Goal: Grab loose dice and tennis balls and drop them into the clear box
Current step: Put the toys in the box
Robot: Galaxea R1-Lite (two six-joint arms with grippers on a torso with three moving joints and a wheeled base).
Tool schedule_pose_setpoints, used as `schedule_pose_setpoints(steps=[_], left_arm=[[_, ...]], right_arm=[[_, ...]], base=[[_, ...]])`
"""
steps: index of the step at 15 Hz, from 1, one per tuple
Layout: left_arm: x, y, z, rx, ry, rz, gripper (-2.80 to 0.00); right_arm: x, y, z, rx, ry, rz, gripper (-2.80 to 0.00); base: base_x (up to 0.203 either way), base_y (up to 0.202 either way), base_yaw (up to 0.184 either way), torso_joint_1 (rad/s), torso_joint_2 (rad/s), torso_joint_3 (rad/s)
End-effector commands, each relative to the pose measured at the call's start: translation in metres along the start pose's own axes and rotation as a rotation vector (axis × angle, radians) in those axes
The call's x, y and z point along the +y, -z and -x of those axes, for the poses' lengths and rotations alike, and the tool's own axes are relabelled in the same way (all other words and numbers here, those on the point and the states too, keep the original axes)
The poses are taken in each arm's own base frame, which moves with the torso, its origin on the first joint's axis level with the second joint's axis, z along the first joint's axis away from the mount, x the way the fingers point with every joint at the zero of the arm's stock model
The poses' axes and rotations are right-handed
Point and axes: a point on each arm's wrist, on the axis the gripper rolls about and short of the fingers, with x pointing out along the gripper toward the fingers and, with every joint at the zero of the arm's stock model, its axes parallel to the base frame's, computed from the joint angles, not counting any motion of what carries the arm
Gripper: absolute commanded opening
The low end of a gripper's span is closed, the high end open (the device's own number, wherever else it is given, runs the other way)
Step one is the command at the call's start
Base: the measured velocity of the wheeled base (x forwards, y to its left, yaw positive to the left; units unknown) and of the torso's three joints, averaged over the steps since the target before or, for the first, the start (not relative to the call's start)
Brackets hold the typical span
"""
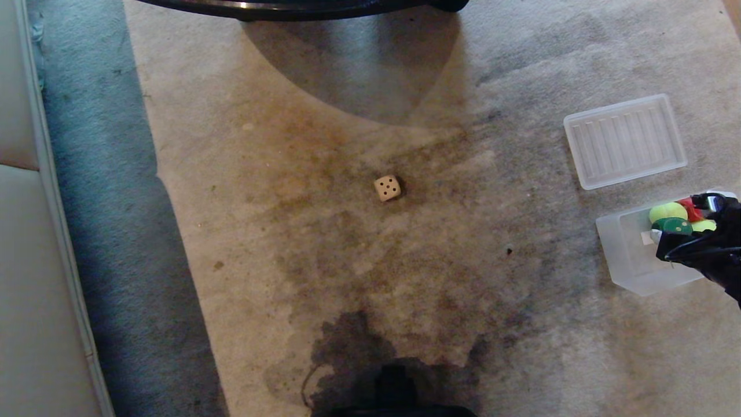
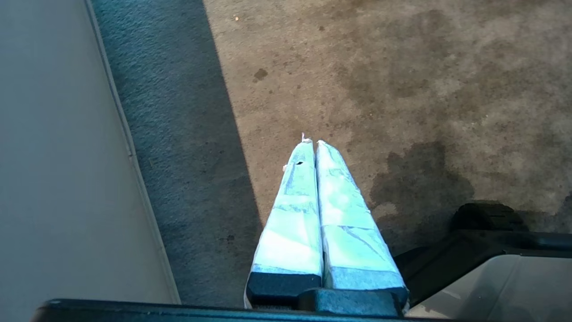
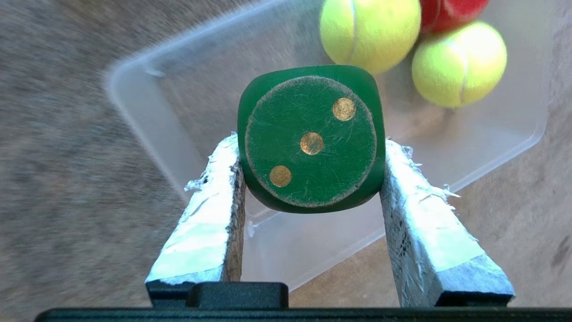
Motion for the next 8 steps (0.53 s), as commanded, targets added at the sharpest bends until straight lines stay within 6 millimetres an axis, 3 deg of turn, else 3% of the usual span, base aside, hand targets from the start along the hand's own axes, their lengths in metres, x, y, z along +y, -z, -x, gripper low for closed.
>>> schedule_pose_setpoints(steps=[1, 5, 8], left_arm=[[0.0, 0.0, 0.0, 0.0, 0.0, 0.0, -2.8], [0.0, 0.0, 0.0, 0.0, -0.002, 0.0, -2.8], [0.0, 0.0, 0.0, 0.0, 0.0, 0.0, -2.8]], right_arm=[[-0.004, 0.009, -0.009, 0.017, 0.019, -0.003, -2.8], [-0.008, 0.013, -0.014, 0.027, 0.033, -0.012, -2.8], [-0.007, -0.002, -0.004, -0.01, 0.015, -0.07, -2.8]], base=[[0.0, 0.0, 0.0, 0.0, 0.0, 0.0], [0.0, 0.0, 0.0, 0.0, 0.0, 0.0], [0.0, 0.0, 0.0, 0.0, 0.0, 0.0]])
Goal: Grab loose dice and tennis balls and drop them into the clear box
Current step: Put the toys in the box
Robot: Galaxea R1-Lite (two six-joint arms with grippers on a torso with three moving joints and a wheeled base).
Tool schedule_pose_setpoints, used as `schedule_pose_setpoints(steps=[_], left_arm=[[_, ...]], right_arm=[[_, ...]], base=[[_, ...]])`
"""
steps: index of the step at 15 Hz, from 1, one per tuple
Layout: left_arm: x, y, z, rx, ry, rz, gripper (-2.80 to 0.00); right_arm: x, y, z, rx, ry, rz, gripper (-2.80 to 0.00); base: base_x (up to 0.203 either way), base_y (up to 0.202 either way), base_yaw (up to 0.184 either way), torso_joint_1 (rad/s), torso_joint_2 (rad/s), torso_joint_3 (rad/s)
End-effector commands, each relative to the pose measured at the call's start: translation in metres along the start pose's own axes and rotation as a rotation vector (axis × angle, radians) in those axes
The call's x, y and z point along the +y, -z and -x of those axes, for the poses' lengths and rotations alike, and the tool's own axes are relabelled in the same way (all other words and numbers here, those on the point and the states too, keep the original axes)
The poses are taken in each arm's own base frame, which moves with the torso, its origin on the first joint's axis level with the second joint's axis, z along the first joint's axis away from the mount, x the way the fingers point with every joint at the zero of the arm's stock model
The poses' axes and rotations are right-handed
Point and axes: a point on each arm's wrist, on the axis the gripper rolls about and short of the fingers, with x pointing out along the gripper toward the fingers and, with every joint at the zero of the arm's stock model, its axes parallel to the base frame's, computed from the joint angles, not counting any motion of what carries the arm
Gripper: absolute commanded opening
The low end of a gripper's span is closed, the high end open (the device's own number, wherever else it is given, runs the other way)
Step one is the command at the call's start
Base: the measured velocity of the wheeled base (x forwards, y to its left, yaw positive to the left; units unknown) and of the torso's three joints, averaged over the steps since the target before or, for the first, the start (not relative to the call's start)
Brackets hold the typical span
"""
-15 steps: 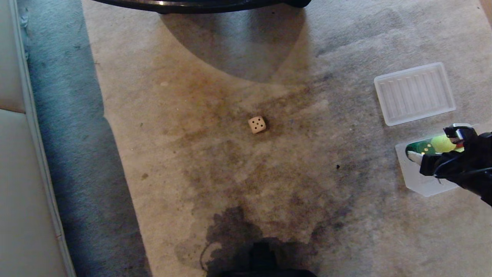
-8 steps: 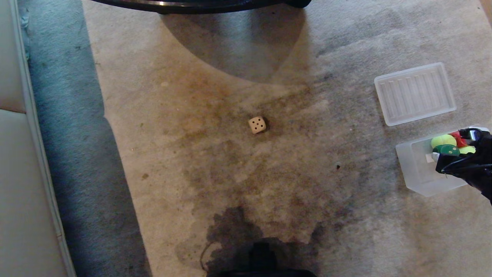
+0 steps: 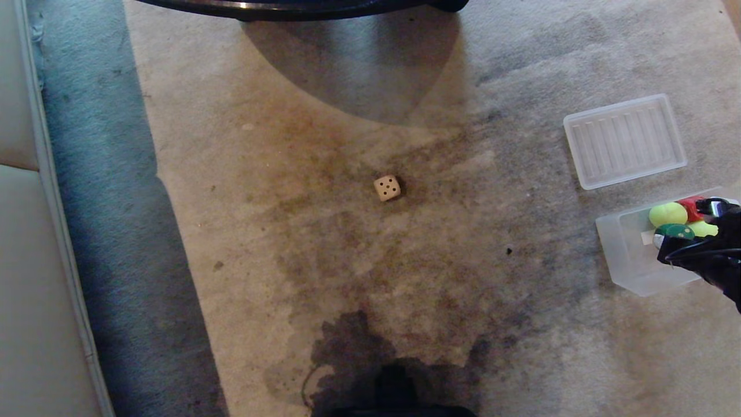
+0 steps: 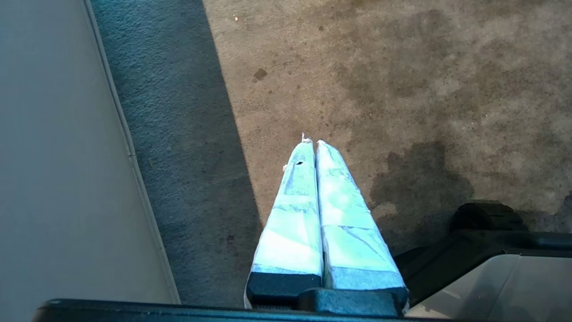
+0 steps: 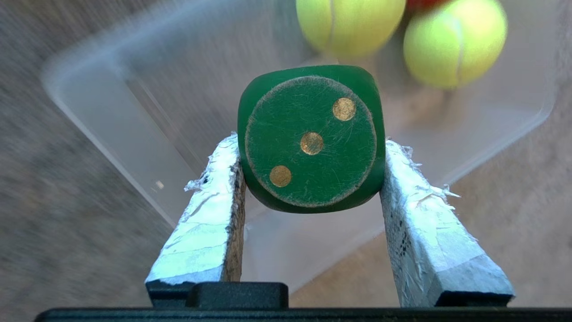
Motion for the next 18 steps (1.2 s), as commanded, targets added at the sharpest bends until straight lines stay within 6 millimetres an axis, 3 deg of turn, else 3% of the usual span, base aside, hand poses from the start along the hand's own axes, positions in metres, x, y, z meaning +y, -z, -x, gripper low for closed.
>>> schedule_pose_setpoints(steps=[1, 4, 7, 9, 11, 14, 18], left_arm=[[0.0, 0.0, 0.0, 0.0, -0.001, 0.0, -2.8], [0.0, 0.0, 0.0, 0.0, 0.0, 0.0, -2.8], [0.0, 0.0, 0.0, 0.0, -0.002, 0.0, -2.8], [0.0, 0.0, 0.0, 0.001, 0.0, 0.0, -2.8], [0.0, 0.0, 0.0, 0.0, -0.002, 0.0, -2.8], [0.0, 0.0, 0.0, 0.0, 0.0, 0.0, -2.8], [0.0, 0.0, 0.0, 0.0, -0.002, 0.0, -2.8]], right_arm=[[0.002, -0.012, 0.015, -0.029, -0.036, -0.006, -2.8], [0.004, -0.021, 0.047, -0.027, -0.135, 0.004, -2.8], [0.005, -0.019, 0.059, 0.023, -0.168, 0.004, -2.8], [0.005, -0.037, 0.101, 0.022, -0.198, 0.007, -2.8], [0.006, -0.054, 0.164, -0.014, -0.223, 0.02, -2.8], [0.012, -0.029, 0.235, 0.069, -0.287, 0.045, -2.8], [0.019, 0.001, 0.292, 0.096, -0.383, 0.085, -2.8]], base=[[0.0, 0.0, 0.0, 0.0, 0.0, 0.0], [0.0, 0.0, 0.0, 0.0, 0.0, 0.0], [0.0, 0.0, 0.0, 0.0, 0.0, 0.0], [0.0, 0.0, 0.0, 0.0, 0.0, 0.0], [0.0, 0.0, 0.0, 0.0, 0.0, 0.0], [0.0, 0.0, 0.0, 0.0, 0.0, 0.0], [0.0, 0.0, 0.0, 0.0, 0.0, 0.0]])
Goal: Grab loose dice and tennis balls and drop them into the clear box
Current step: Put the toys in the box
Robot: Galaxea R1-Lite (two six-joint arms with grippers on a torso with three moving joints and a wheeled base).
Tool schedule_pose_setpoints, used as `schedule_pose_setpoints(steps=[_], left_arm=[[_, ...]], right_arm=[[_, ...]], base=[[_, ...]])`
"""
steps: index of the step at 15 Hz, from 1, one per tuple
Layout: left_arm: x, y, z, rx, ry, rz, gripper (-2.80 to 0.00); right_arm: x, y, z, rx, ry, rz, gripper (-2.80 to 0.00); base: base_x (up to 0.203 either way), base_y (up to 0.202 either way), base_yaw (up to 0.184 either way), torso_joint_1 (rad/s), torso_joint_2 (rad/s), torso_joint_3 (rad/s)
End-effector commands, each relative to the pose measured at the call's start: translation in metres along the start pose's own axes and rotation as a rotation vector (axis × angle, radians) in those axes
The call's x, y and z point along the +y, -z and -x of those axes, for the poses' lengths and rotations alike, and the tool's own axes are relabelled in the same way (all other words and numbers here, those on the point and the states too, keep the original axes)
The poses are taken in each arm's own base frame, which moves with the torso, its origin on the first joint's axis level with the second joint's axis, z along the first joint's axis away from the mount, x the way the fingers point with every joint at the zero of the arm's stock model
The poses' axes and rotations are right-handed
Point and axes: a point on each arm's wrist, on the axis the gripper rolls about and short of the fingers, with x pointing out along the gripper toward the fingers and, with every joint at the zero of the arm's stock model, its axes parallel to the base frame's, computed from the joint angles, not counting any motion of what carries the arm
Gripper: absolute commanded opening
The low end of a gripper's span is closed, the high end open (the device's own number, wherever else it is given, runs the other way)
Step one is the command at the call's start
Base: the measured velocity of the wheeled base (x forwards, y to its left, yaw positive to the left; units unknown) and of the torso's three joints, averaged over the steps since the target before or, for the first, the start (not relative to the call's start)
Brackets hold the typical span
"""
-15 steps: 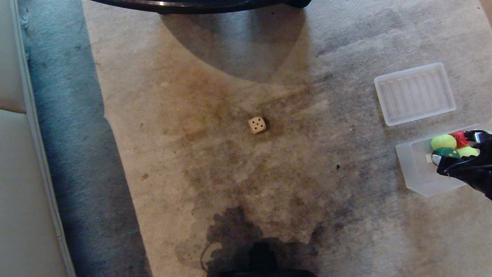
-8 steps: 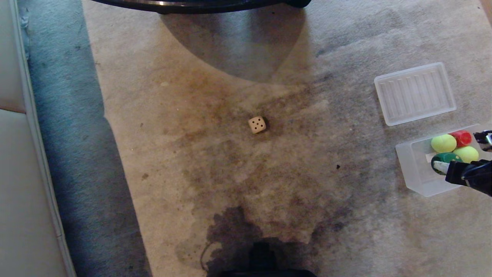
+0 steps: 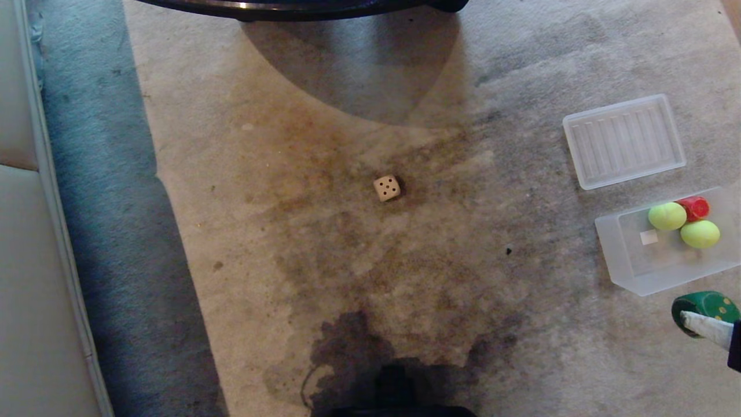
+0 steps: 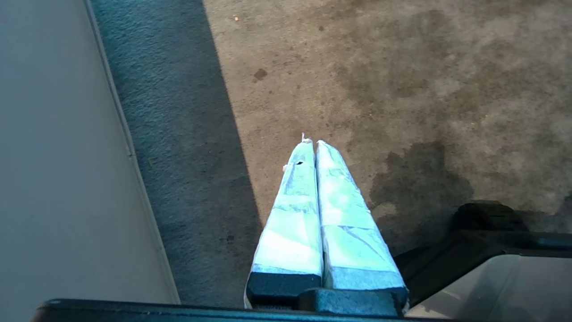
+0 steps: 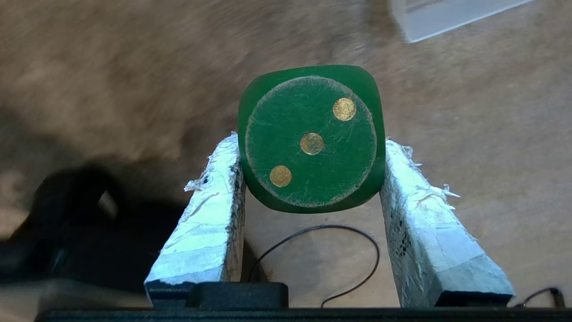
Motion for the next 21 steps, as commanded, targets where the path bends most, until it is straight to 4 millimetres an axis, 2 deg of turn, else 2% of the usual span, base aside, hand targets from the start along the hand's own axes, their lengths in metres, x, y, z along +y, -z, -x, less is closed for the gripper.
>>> schedule_pose_setpoints(steps=[1, 4, 7, 10, 16, 19, 21], left_arm=[[0.0, 0.0, 0.0, 0.0, 0.001, 0.001, -2.8], [0.0, 0.0, 0.0, 0.0, -0.001, 0.001, -2.8], [0.0, 0.0, 0.0, 0.0, 0.001, 0.001, -2.8], [0.0, 0.0, 0.0, 0.0, 0.001, 0.001, -2.8], [0.0, 0.0, 0.0, 0.001, -0.001, 0.001, -2.8], [0.0, 0.0, 0.0, 0.0, 0.001, 0.001, -2.8], [0.0, 0.0, 0.0, 0.001, 0.0, 0.002, -2.8]], right_arm=[[0.02, 0.018, 0.047, -0.115, -0.053, 0.065, -2.8], [0.03, 0.06, 0.08, -0.109, -0.107, 0.117, -2.8], [0.03, 0.098, 0.089, -0.092, -0.084, 0.149, -2.8], [0.028, 0.117, 0.087, -0.1, -0.022, 0.145, -2.8], [0.027, 0.119, 0.085, -0.112, -0.014, 0.149, -2.8], [0.026, 0.123, 0.09, -0.19, -0.114, 0.185, -2.8], [0.025, 0.128, 0.094, -0.266, -0.099, 0.172, -2.8]], base=[[0.0, 0.0, 0.0, 0.0, 0.0, 0.0], [0.0, 0.0, 0.0, 0.0, 0.0, 0.0], [0.0, 0.0, 0.0, 0.0, 0.0, 0.0], [0.0, 0.0, 0.0, 0.0, 0.0, 0.0], [0.0, 0.0, 0.0, 0.0, 0.0, 0.0], [0.0, 0.0, 0.0, 0.0, 0.0, 0.0], [0.0, 0.0, 0.0, 0.0, 0.0, 0.0]])
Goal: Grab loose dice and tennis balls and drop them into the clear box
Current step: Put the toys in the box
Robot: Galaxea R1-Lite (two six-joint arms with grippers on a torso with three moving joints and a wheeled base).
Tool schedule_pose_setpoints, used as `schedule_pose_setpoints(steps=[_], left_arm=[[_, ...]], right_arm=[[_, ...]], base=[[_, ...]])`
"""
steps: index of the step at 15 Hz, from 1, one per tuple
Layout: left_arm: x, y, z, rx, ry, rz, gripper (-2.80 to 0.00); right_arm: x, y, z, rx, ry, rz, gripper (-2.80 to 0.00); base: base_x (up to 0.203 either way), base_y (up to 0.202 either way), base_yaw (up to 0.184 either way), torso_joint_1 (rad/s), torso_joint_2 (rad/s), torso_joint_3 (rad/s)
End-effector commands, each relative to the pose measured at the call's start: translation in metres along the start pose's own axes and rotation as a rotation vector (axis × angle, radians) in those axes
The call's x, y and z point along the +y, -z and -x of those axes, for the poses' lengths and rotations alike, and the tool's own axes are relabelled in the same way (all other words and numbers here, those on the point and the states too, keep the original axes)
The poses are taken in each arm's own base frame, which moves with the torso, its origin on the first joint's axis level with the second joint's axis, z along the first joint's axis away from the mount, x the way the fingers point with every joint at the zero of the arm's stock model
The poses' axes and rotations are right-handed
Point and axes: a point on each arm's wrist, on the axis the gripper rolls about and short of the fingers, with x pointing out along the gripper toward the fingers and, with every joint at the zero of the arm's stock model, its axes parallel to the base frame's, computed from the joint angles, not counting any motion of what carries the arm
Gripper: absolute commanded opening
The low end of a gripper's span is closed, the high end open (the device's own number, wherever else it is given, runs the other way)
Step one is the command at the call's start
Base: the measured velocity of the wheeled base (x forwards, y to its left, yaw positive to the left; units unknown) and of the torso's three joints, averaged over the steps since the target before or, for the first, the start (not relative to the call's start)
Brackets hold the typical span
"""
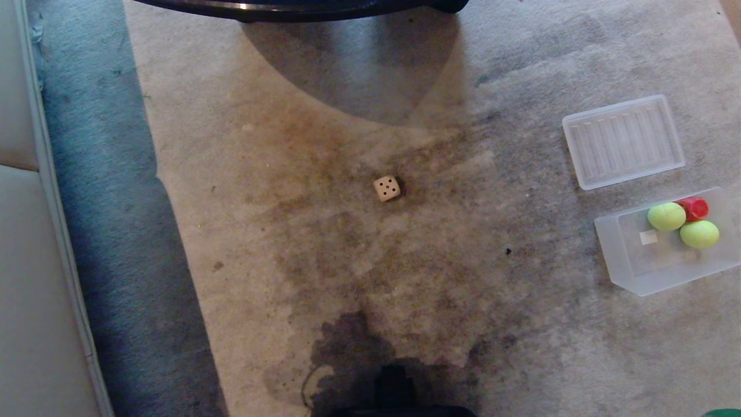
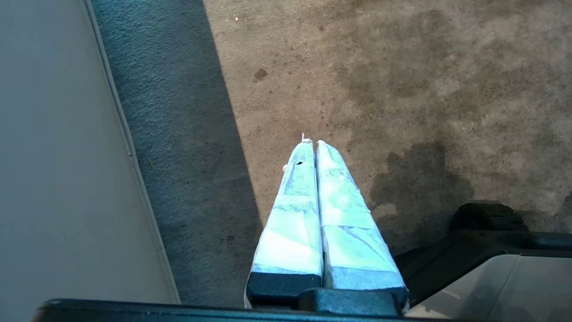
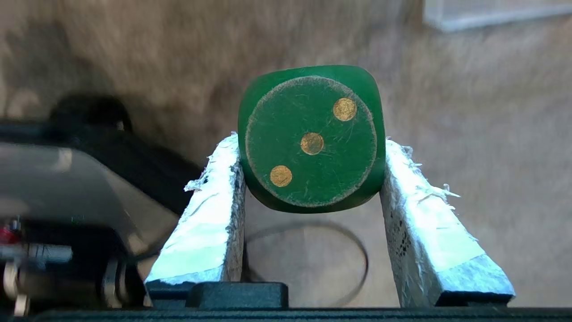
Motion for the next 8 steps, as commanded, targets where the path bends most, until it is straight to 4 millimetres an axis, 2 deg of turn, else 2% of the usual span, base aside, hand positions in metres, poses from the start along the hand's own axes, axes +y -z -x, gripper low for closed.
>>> schedule_pose_setpoints(steps=[1, 8], left_arm=[[0.0, 0.0, 0.0, 0.0, -0.002, 0.001, -2.8], [0.0, 0.0004, -0.0001, 0.001, 0.0, -0.011, -2.8]], right_arm=[[0.0009, 0.007, 0.0095, -0.113, 0.009, -0.006, -2.8], [0.0016, 0.0117, 0.0136, -0.153, 0.016, -0.038, -2.8]], base=[[0.0, 0.0, 0.0, 0.0, 0.0, 0.0], [0.0, 0.0, 0.0, 0.0, 0.0, 0.0]])
